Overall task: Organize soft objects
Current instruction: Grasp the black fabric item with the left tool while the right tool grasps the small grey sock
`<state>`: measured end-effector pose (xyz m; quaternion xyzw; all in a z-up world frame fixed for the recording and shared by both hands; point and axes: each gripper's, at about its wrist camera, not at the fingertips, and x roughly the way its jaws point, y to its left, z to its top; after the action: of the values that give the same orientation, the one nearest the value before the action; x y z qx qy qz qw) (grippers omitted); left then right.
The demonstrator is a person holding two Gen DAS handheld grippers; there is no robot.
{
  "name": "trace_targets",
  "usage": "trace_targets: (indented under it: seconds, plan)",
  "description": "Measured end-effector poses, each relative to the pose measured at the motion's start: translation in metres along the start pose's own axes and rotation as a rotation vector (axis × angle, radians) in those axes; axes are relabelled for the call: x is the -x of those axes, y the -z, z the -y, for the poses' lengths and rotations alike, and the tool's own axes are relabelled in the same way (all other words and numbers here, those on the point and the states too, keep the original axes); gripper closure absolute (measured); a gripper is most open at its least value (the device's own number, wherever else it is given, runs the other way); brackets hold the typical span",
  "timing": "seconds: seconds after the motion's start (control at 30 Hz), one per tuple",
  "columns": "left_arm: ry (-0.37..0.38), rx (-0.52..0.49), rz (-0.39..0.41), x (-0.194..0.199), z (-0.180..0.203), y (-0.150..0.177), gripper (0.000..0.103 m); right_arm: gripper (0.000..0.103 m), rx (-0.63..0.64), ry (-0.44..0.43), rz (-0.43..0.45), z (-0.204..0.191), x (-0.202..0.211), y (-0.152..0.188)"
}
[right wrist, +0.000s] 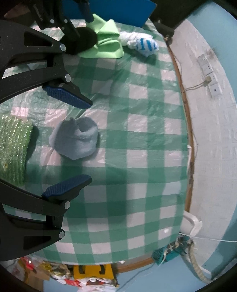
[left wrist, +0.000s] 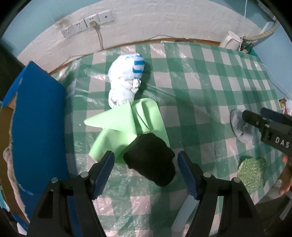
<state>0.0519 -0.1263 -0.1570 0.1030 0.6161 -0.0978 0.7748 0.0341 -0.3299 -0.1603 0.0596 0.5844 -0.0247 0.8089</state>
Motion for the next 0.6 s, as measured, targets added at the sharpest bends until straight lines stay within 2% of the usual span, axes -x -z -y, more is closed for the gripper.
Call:
trace_targets:
  seconds: [0.3, 0.6]
  plan:
    - [0.012, 0.031, -0.043, -0.022, -0.001, -0.005, 0.03, 0.028, 0.018, 0.016, -0.041, -0.002, -0.018, 0.004]
    - [0.04, 0.04, -0.044, -0.033, -0.006, -0.009, 0.032, 0.03, 0.057, 0.027, -0.052, -0.009, -0.027, 0.003]
